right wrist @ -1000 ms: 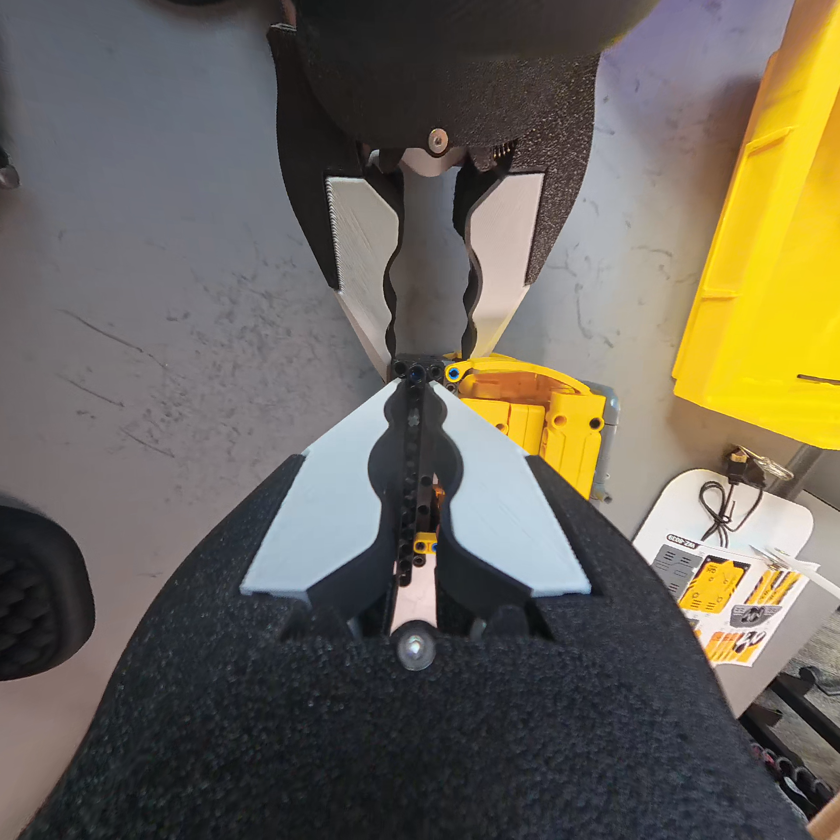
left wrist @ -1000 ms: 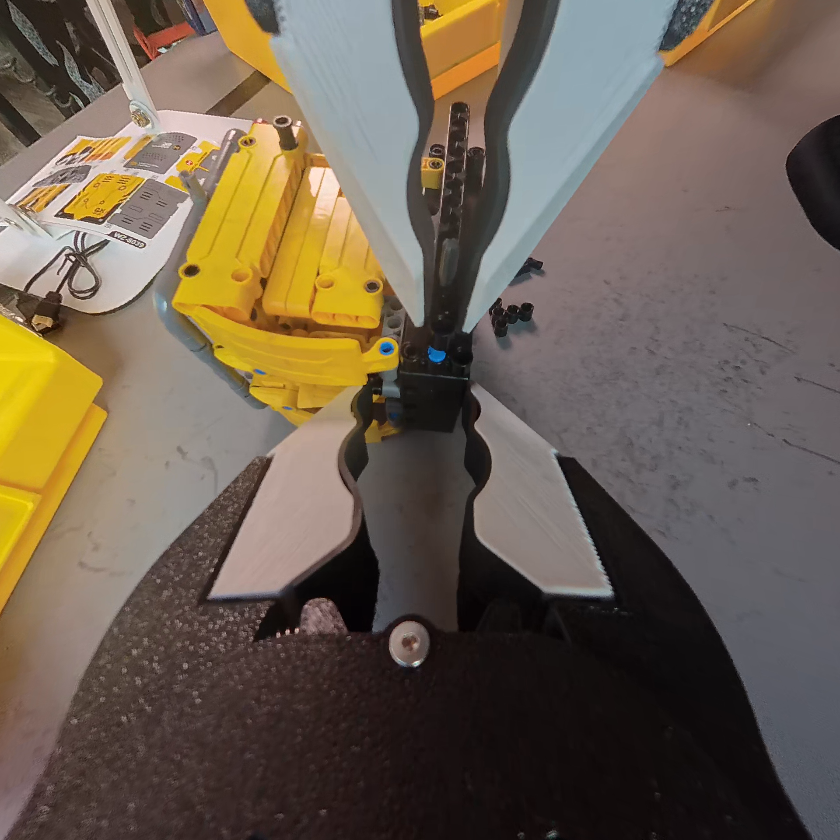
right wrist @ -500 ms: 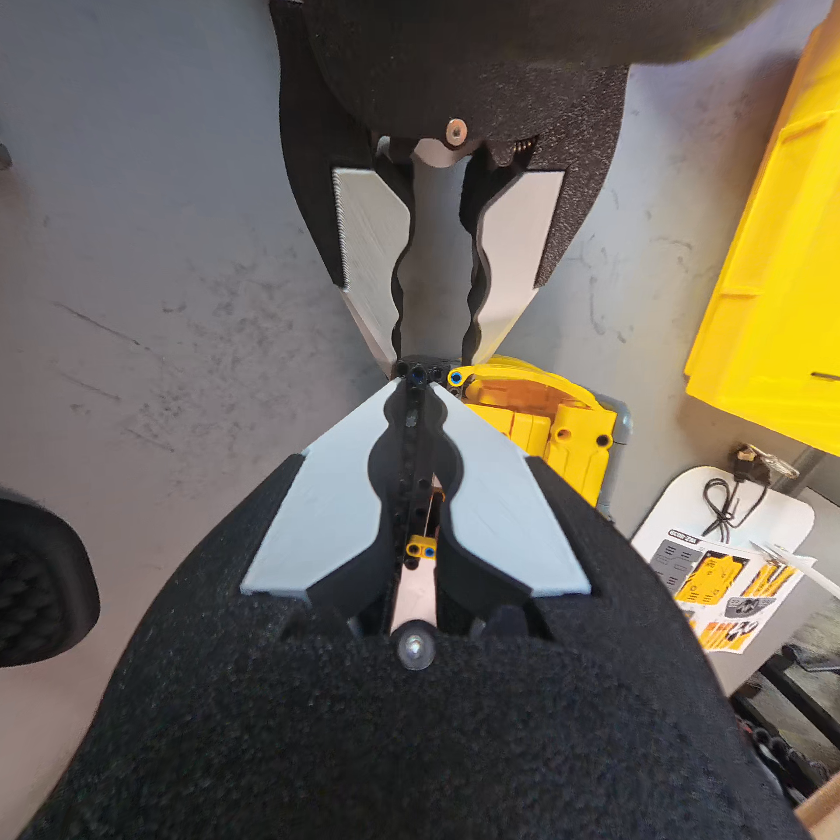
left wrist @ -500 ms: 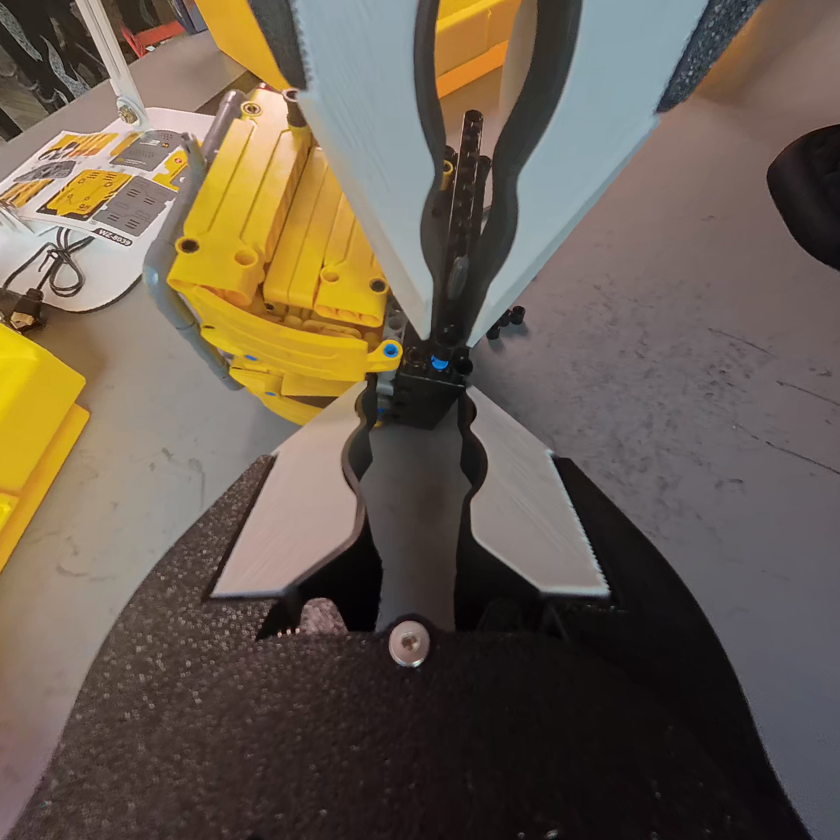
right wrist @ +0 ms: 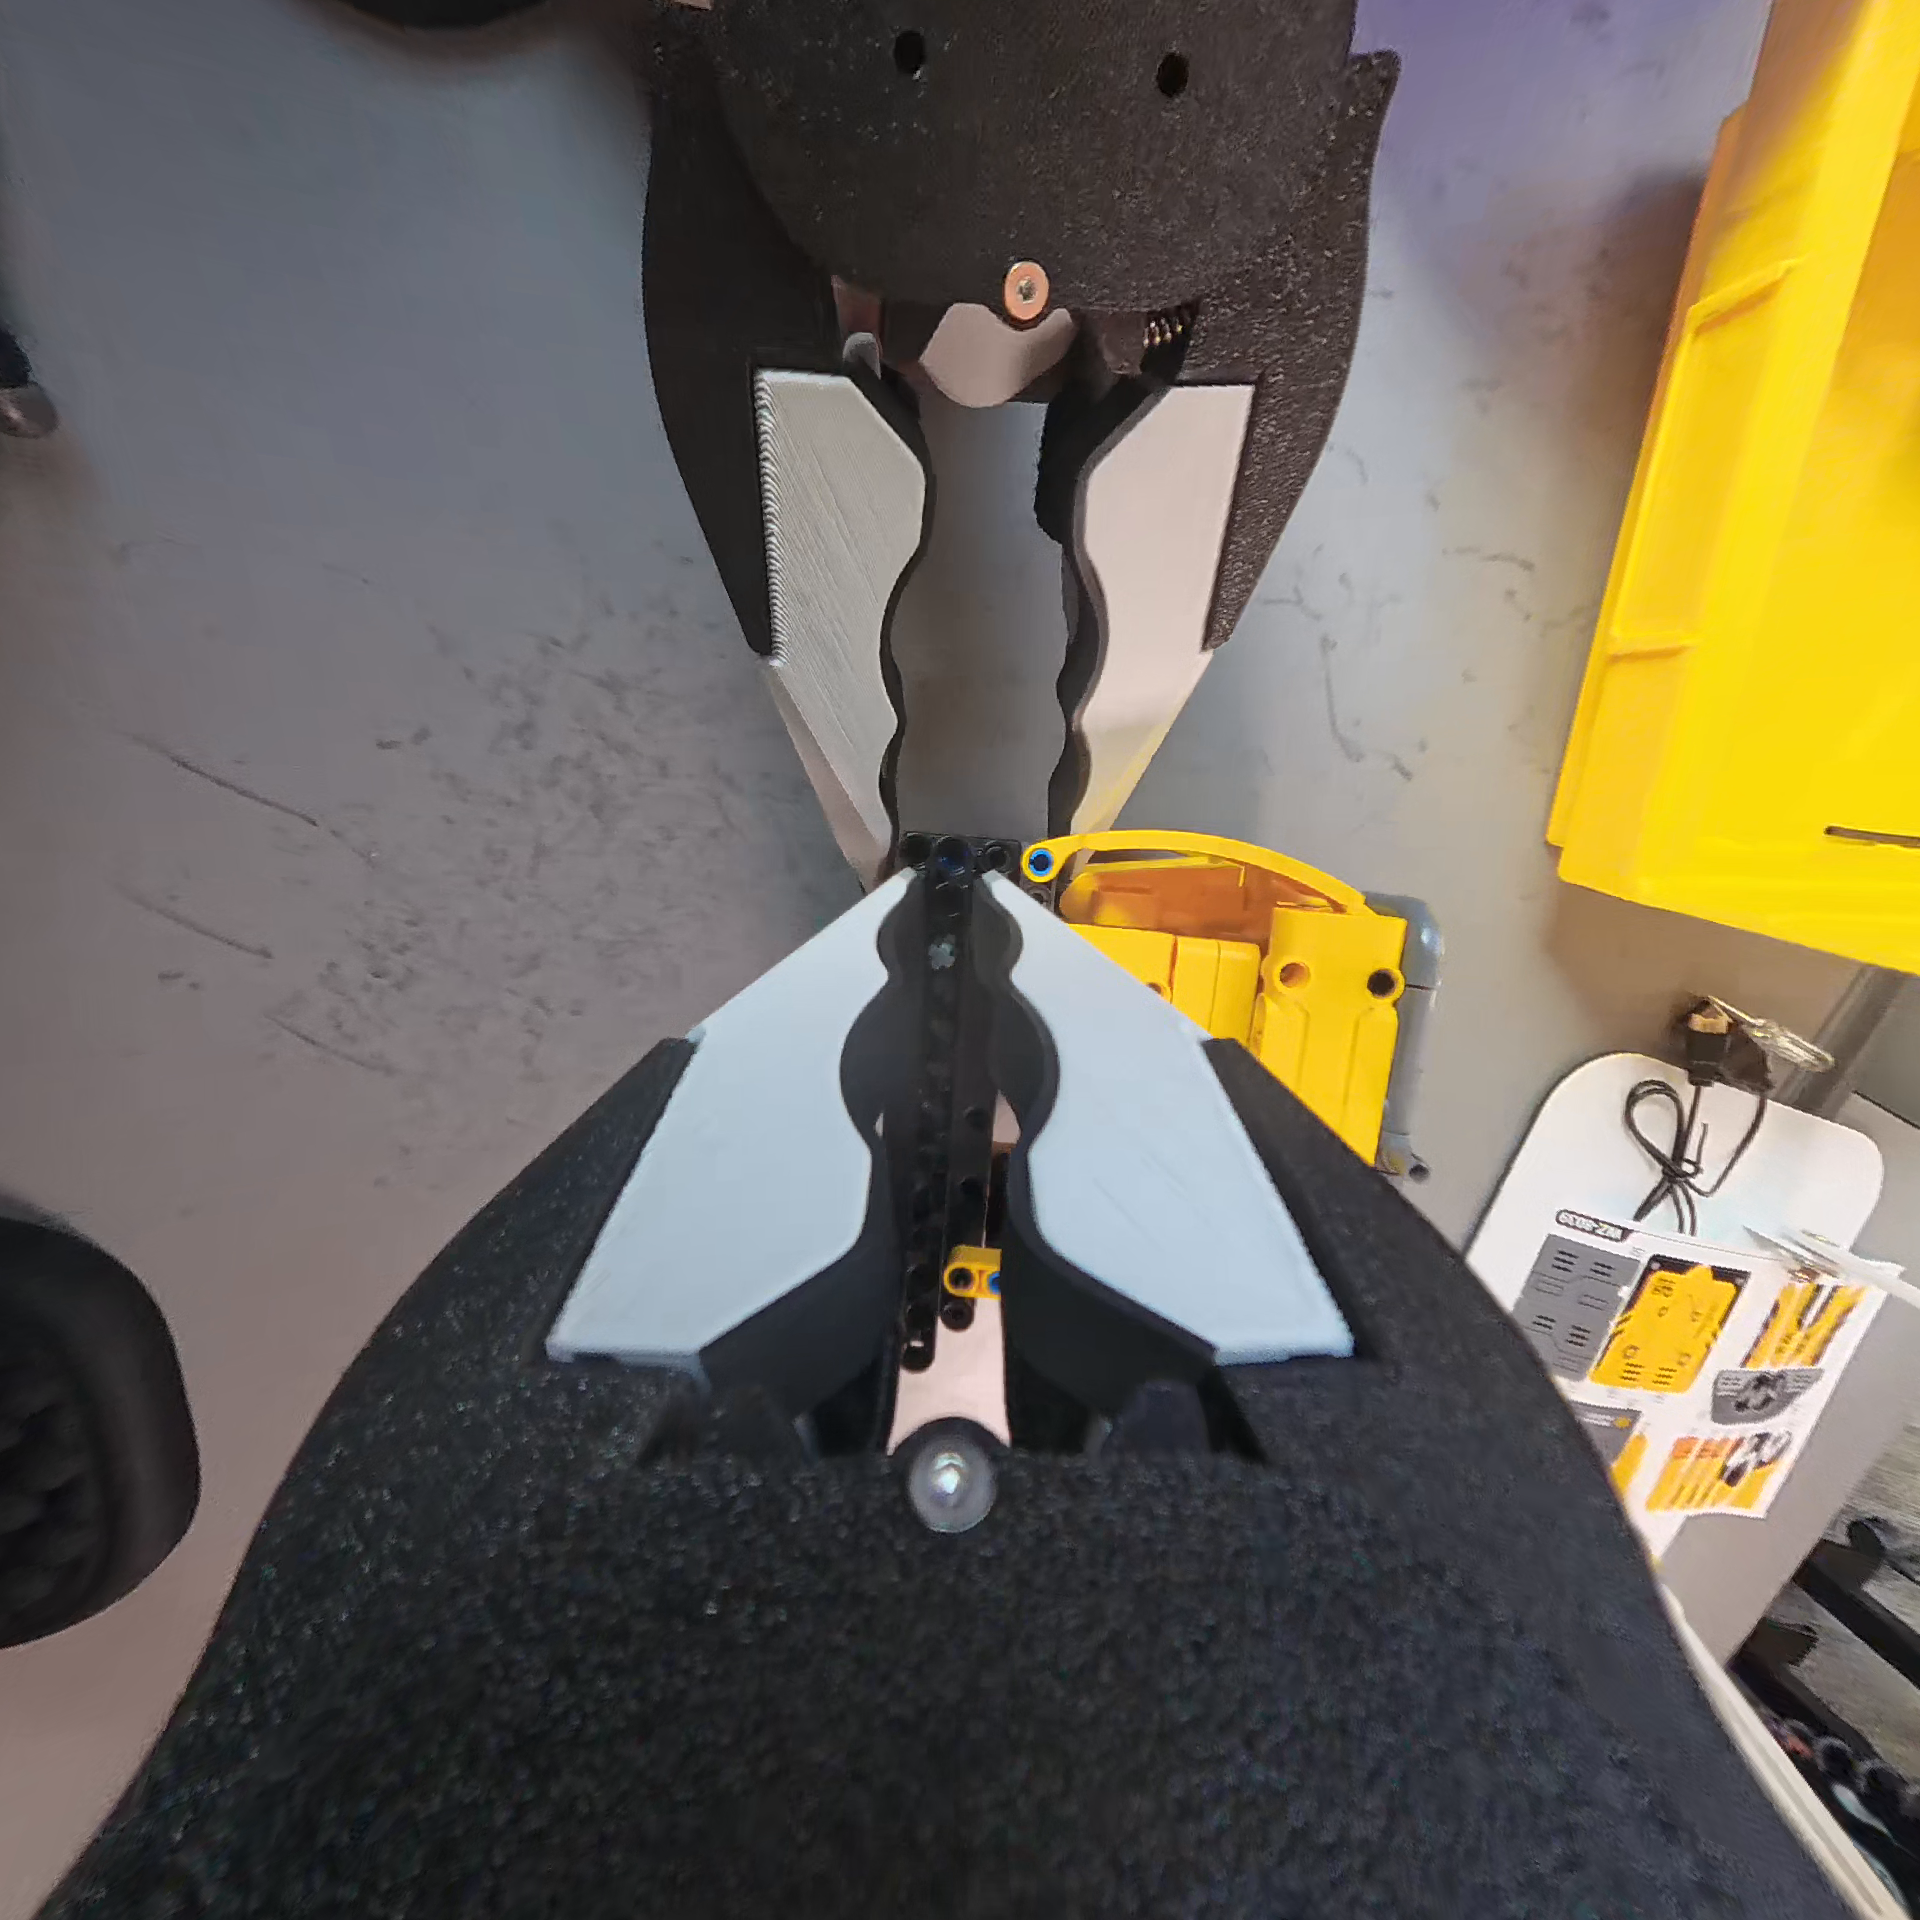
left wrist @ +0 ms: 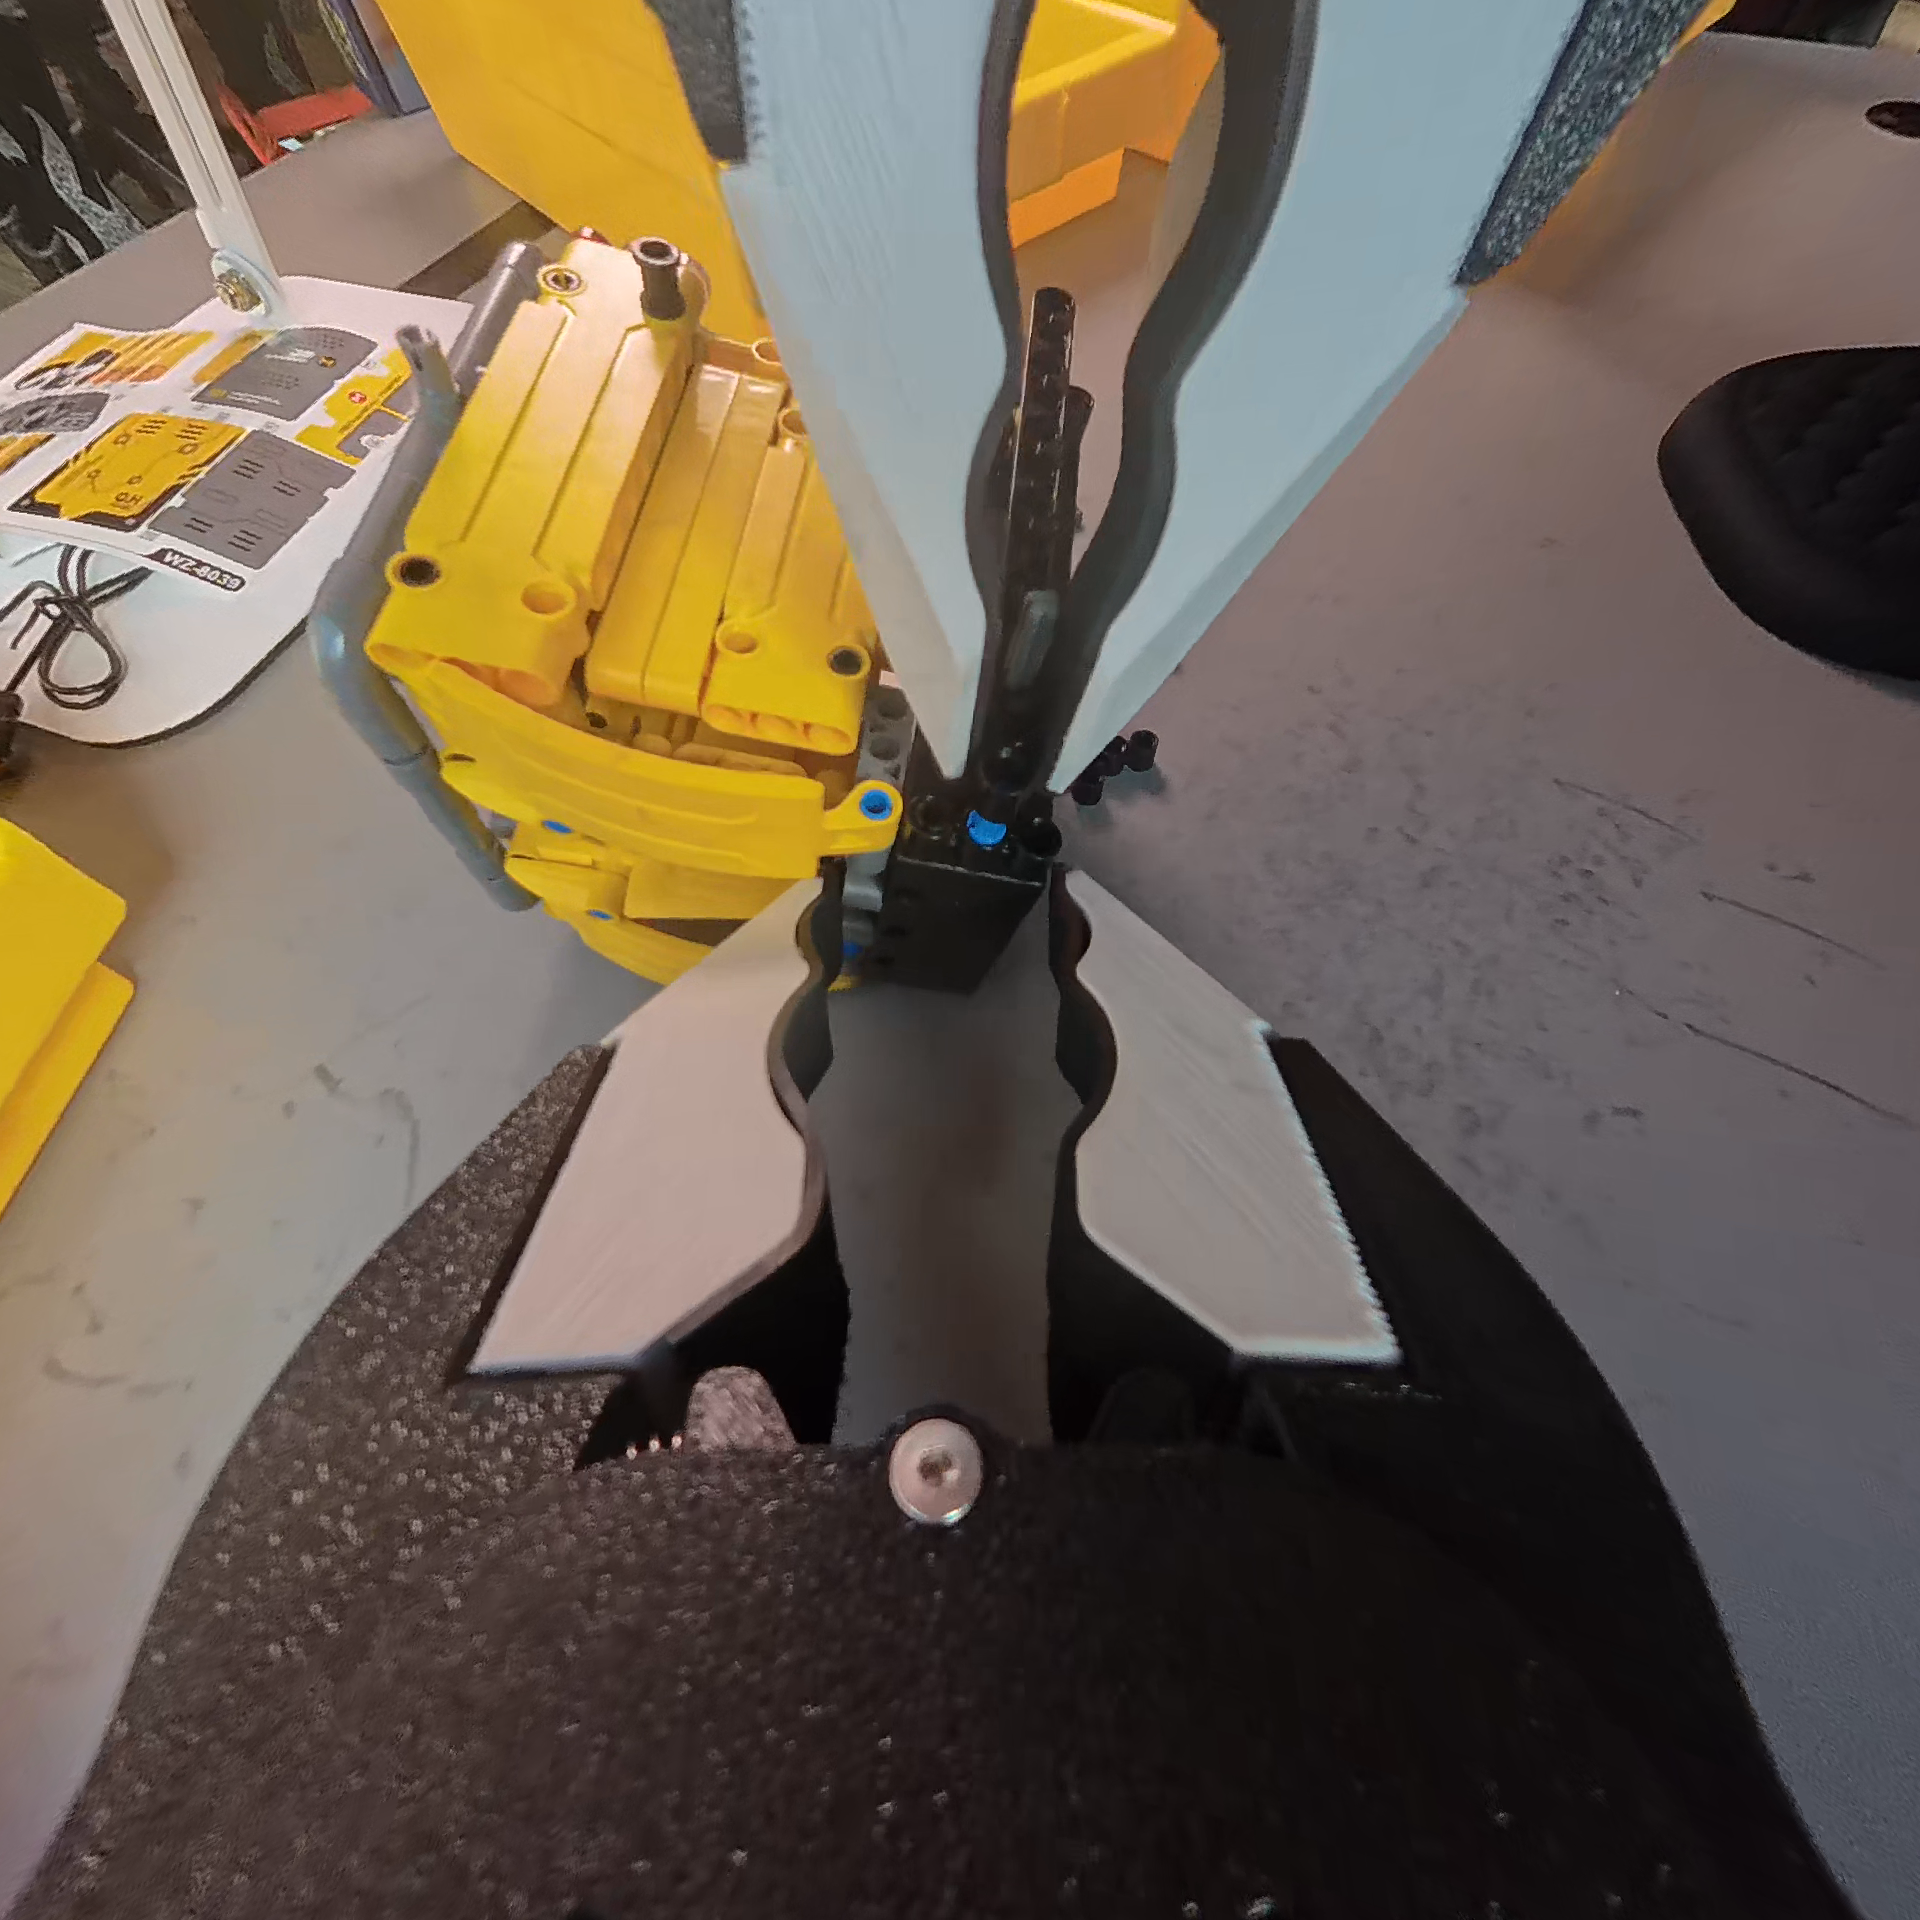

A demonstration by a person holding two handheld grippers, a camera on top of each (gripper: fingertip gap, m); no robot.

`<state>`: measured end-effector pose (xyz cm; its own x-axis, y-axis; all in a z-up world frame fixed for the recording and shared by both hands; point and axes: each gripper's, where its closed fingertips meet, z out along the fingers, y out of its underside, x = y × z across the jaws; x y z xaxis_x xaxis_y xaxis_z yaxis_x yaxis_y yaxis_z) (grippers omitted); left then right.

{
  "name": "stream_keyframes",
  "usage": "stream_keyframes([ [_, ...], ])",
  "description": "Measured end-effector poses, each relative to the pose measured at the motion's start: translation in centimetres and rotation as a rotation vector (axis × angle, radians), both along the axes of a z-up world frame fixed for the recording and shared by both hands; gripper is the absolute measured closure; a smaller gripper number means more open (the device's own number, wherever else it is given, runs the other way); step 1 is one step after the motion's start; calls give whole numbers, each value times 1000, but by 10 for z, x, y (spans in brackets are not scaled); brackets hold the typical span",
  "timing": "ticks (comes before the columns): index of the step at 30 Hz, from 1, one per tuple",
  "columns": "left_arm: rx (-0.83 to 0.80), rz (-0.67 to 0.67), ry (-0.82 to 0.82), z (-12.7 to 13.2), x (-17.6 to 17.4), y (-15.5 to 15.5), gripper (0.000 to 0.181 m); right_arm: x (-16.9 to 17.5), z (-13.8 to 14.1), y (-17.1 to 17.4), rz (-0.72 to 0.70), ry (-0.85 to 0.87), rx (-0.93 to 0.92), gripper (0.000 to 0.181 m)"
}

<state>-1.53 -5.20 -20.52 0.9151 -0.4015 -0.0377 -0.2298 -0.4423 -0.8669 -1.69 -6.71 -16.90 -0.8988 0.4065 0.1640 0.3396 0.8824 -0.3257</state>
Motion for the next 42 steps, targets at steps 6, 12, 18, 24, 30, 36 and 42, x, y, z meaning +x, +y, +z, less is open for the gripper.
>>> stream_keyframes([
  [6,11,-1,22,0,-2,4,134,-2,4,4,-20,55,-29,157],
  [12,-2,22,-6,0,-7,7,132,-4,10,12,-74,71,-132,157],
  [18,-16,16,-6,-2,-6,17,135,-4,4,15,-70,78,-169,168],
  [24,-11,-5,19,-3,0,17,140,-2,7,13,-62,96,-193,170],
  [30,-8,-24,9,0,16,10,140,12,8,2,-45,94,-186,174],
  [36,-14,-32,27,-3,20,6,141,16,5,-1,-85,96,-152,175],
  [42,-22,-28,16,-3,19,6,141,17,4,-3,-124,44,-175,175],
])
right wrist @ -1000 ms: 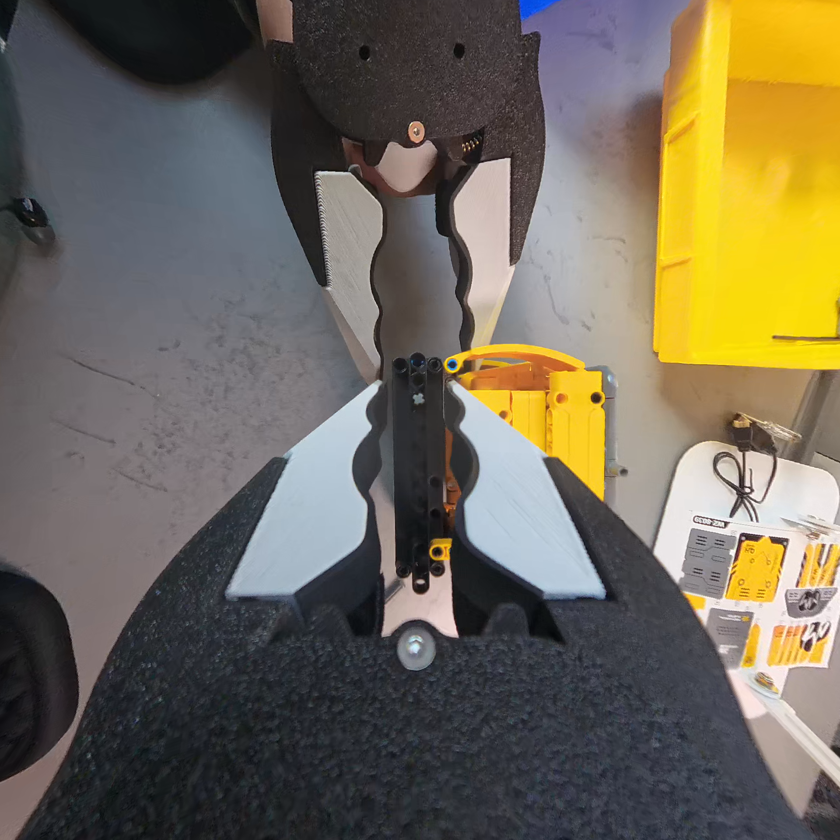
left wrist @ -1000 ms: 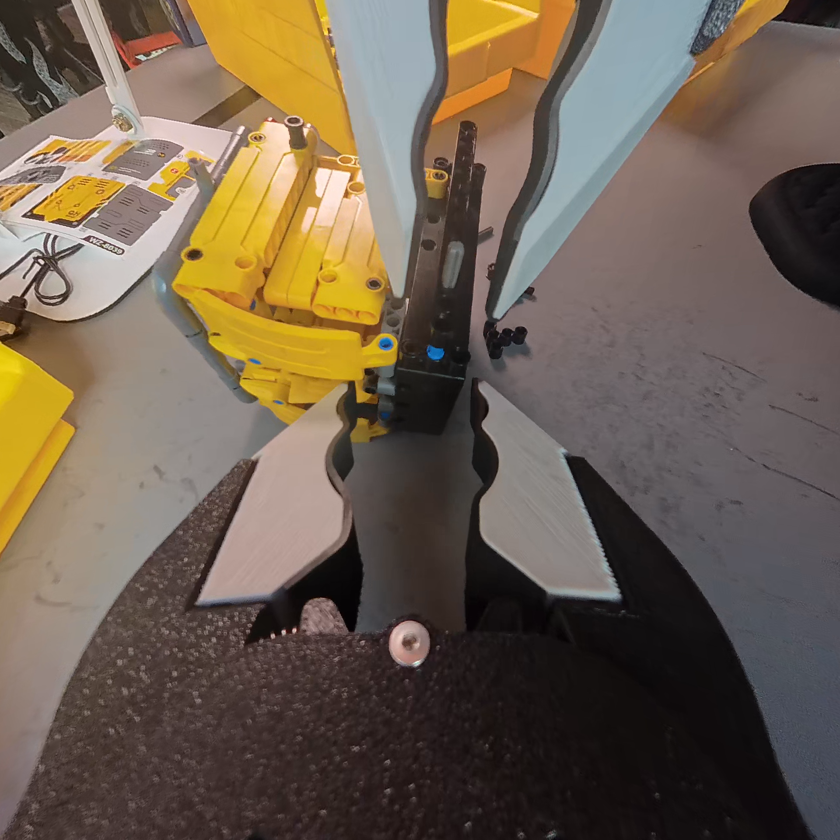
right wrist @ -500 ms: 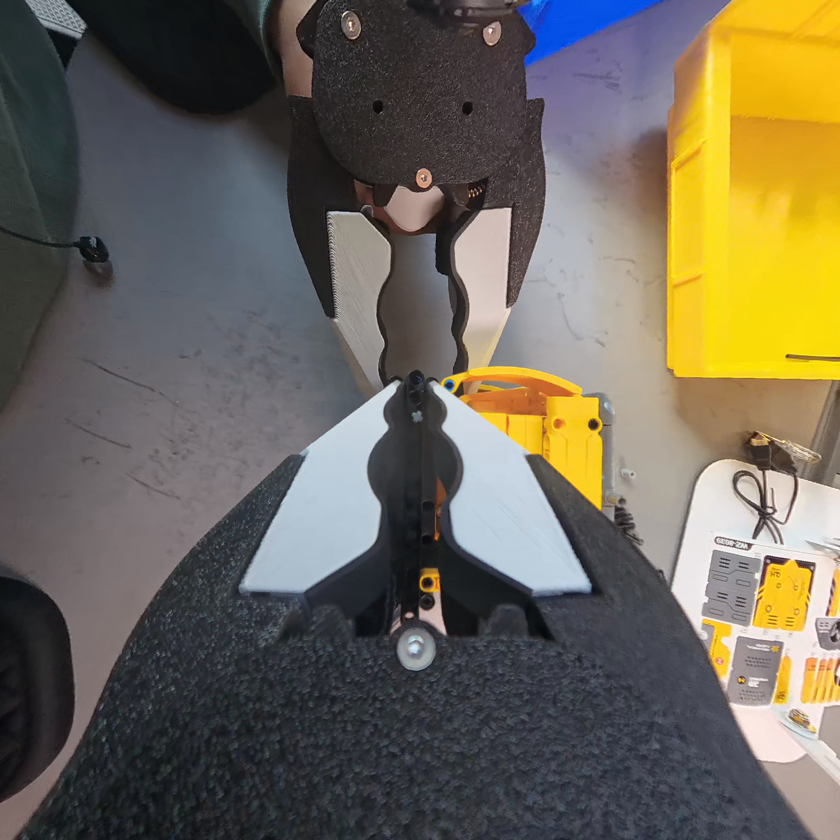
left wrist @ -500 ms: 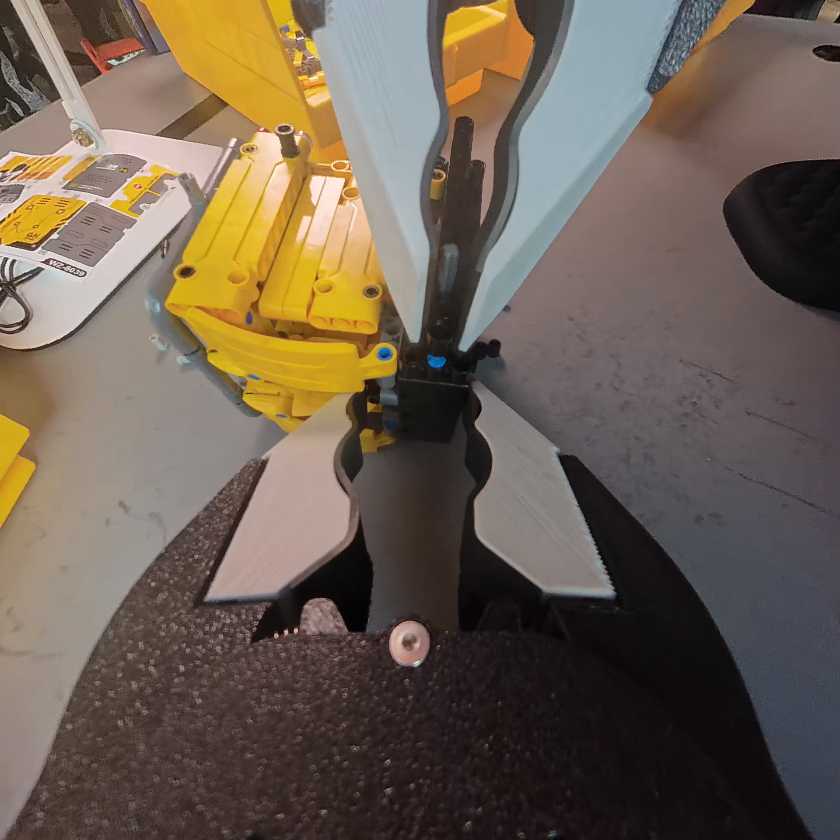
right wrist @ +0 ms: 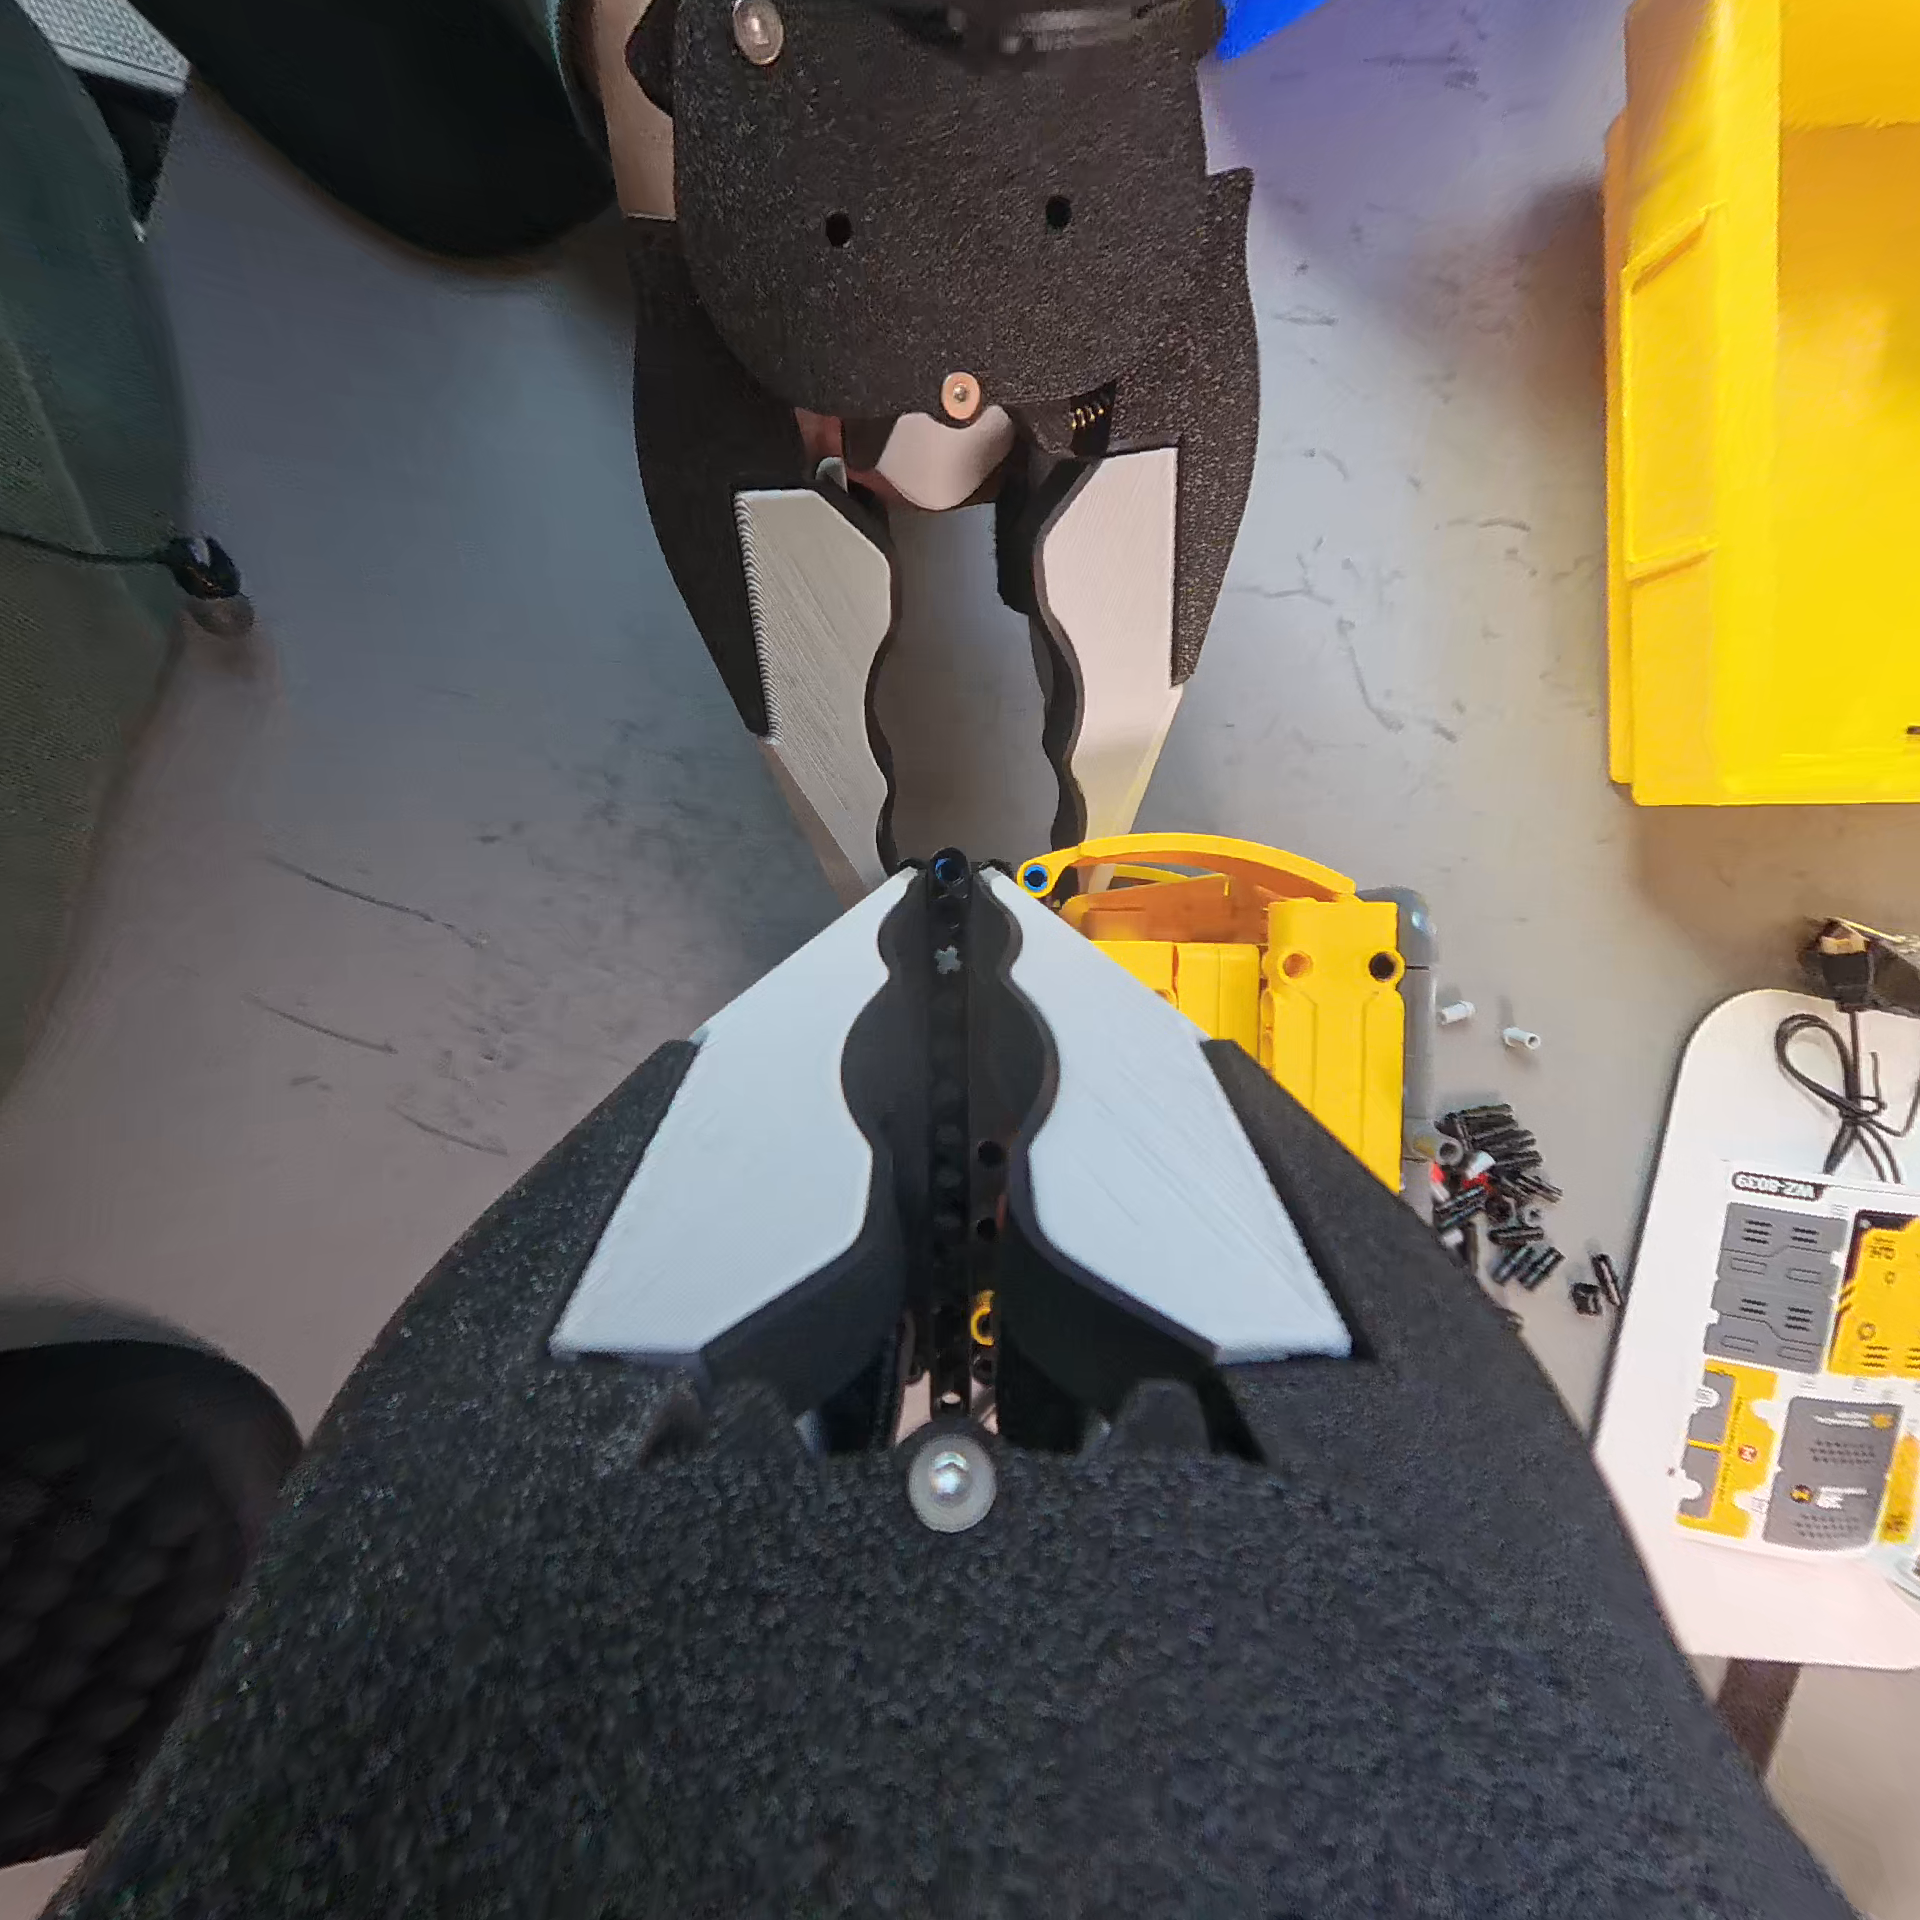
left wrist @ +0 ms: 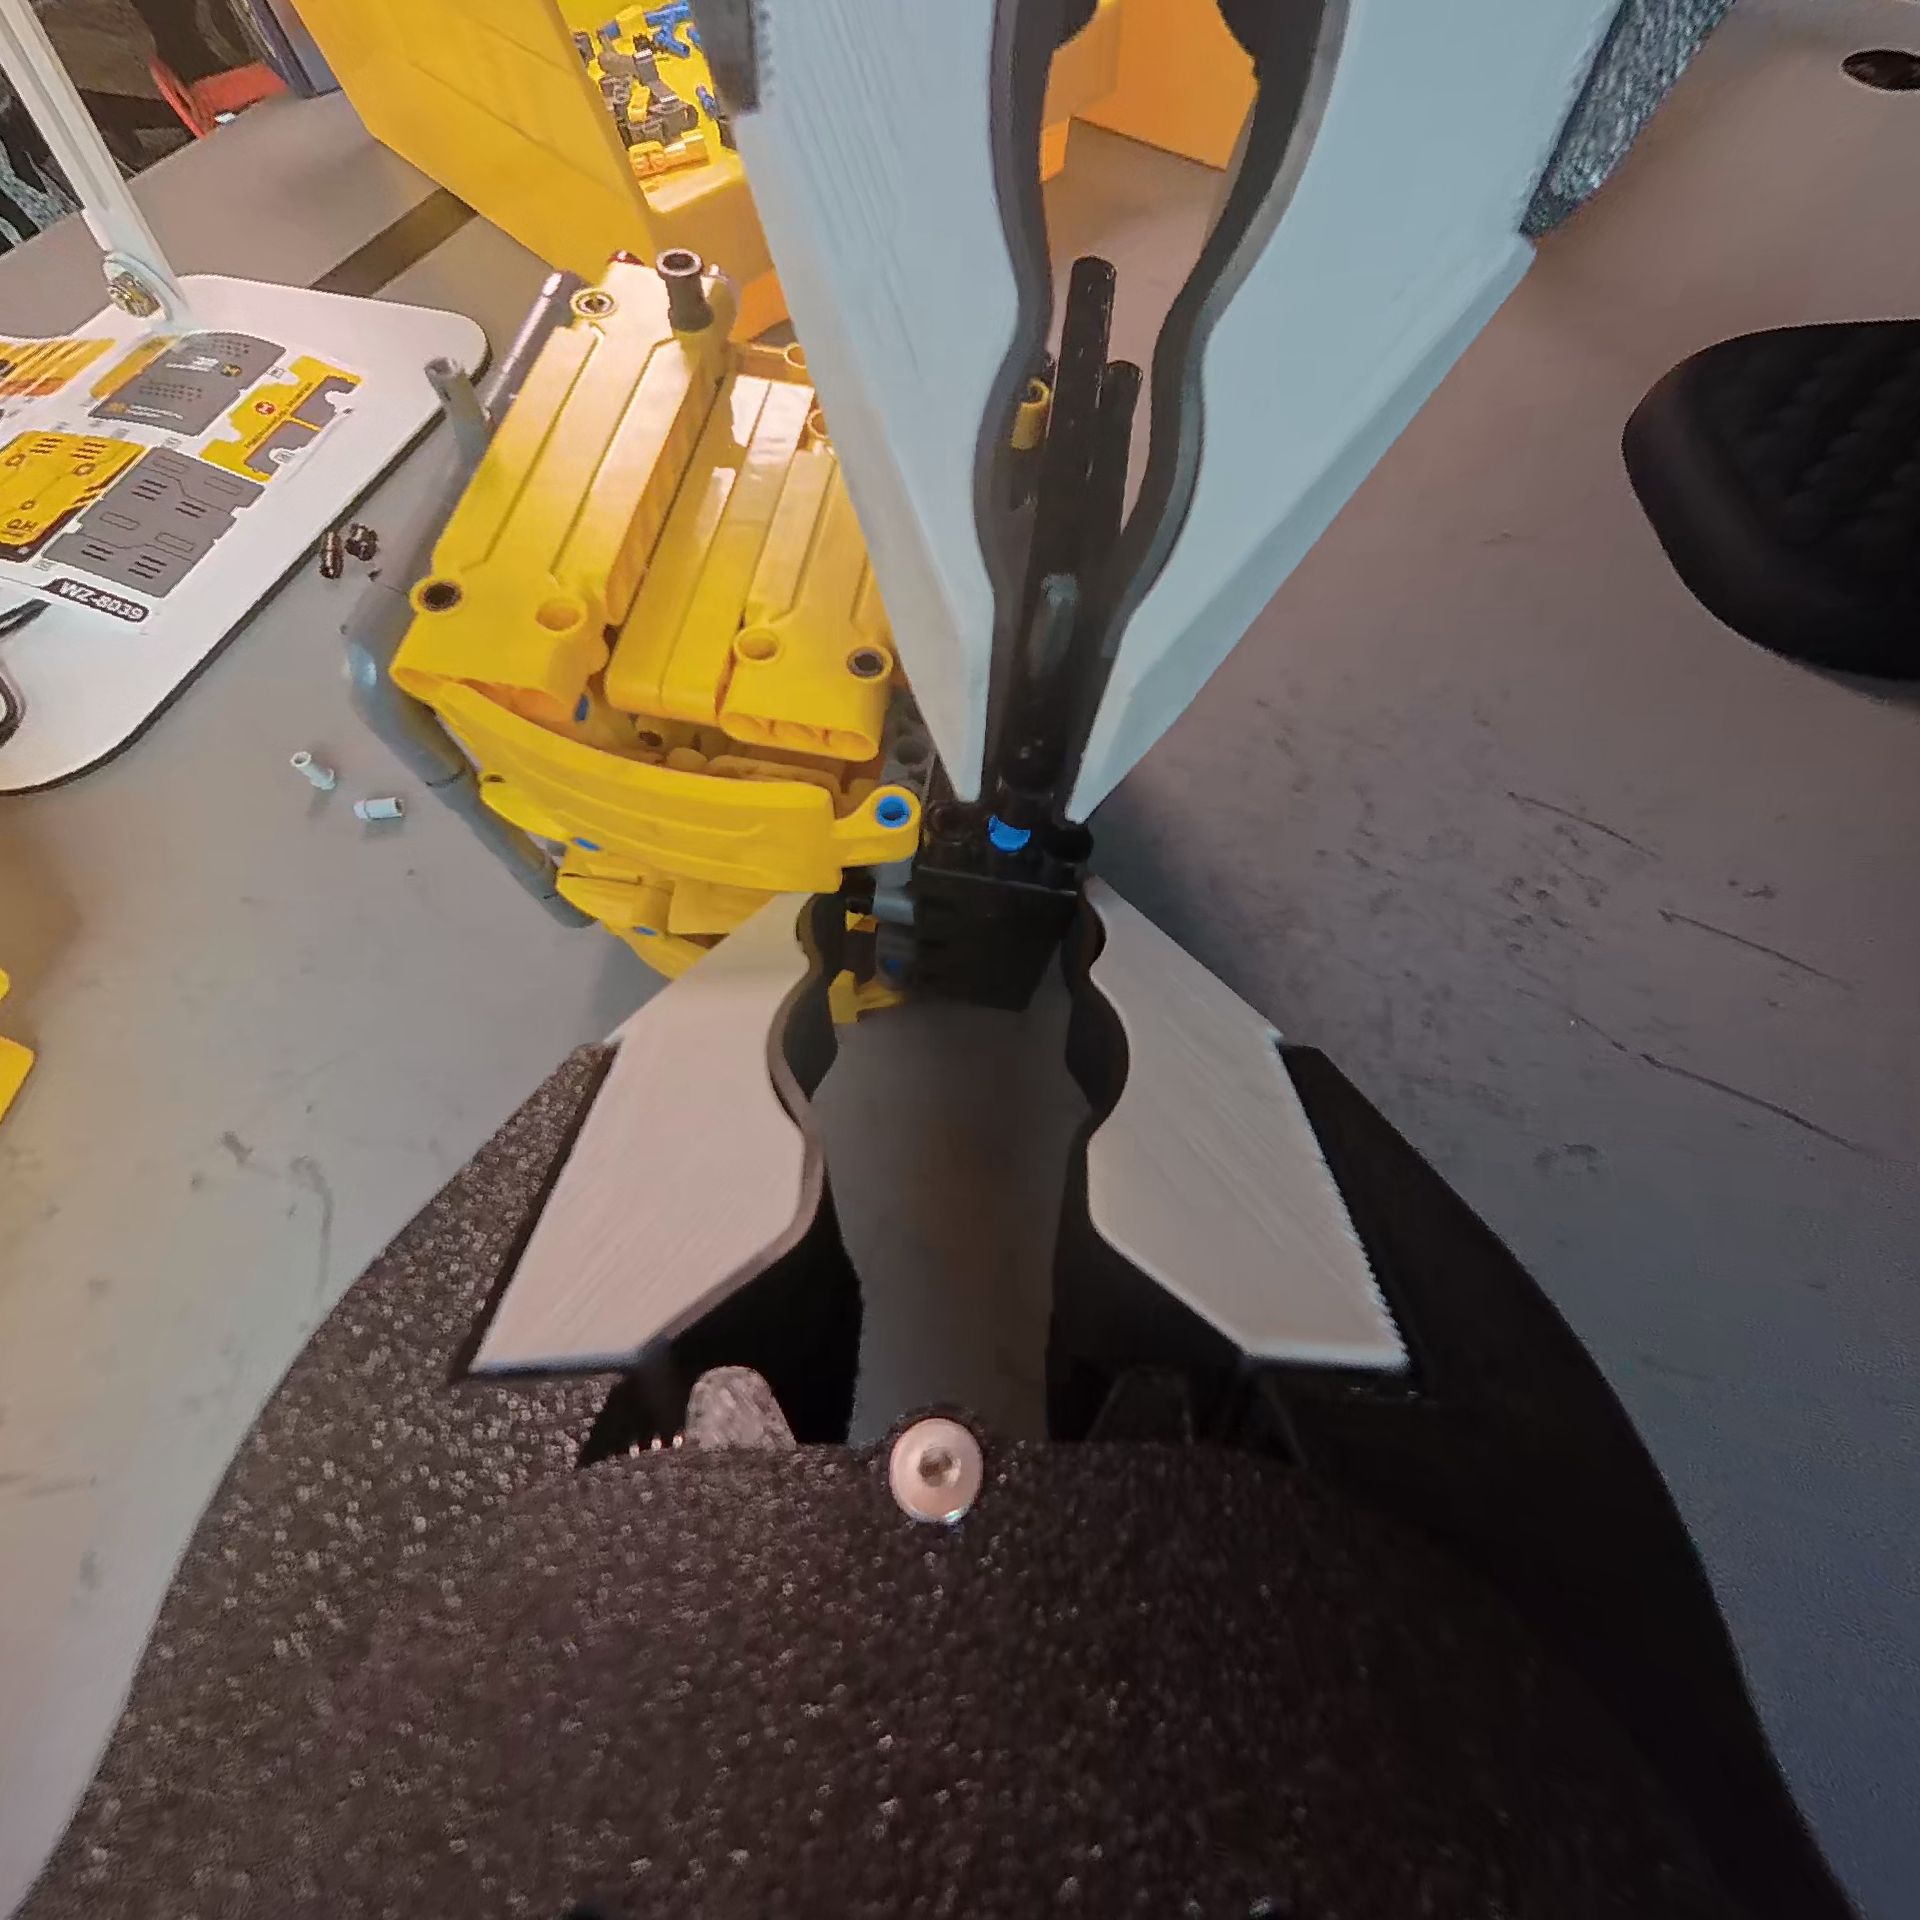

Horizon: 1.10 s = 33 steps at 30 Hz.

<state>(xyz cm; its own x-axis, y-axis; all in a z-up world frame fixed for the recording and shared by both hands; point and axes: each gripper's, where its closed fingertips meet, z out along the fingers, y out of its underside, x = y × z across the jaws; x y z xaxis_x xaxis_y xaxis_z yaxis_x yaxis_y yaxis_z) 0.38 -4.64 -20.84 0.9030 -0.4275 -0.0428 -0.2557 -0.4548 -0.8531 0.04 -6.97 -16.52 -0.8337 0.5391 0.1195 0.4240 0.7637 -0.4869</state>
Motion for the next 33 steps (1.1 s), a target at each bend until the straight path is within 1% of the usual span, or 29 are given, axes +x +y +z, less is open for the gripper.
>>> stream_keyframes([
  [6,-4,-12,3,0,1,-1,142,-1,-1,0,31,7,63,175],
  [12,-16,-2,0,0,0,-1,142,0,-1,-2,-23,-36,-7,175],
  [14,-22,-4,-15,1,0,-2,143,-4,0,-2,-49,-18,-32,175],
  [16,-24,-6,-11,1,0,-2,143,-4,0,-1,-25,28,14,175],
  [19,-26,-10,7,-1,1,-2,141,2,-3,-4,-26,-10,3,175],
  [22,-30,-1,-12,1,-1,-2,143,-5,-1,-1,-49,1,-1,175],
  [25,-29,0,3,0,-1,-2,143,-3,-2,-2,-26,20,64,175],
  [28,-30,7,-2,0,-1,-1,143,-2,-3,-2,-29,-17,75,176],
  [30,-24,20,-8,2,-2,-2,146,-8,-1,0,-54,-5,66,175],
  [33,-26,25,26,2,-3,-2,148,-5,-3,0,-65,-17,89,175],
])
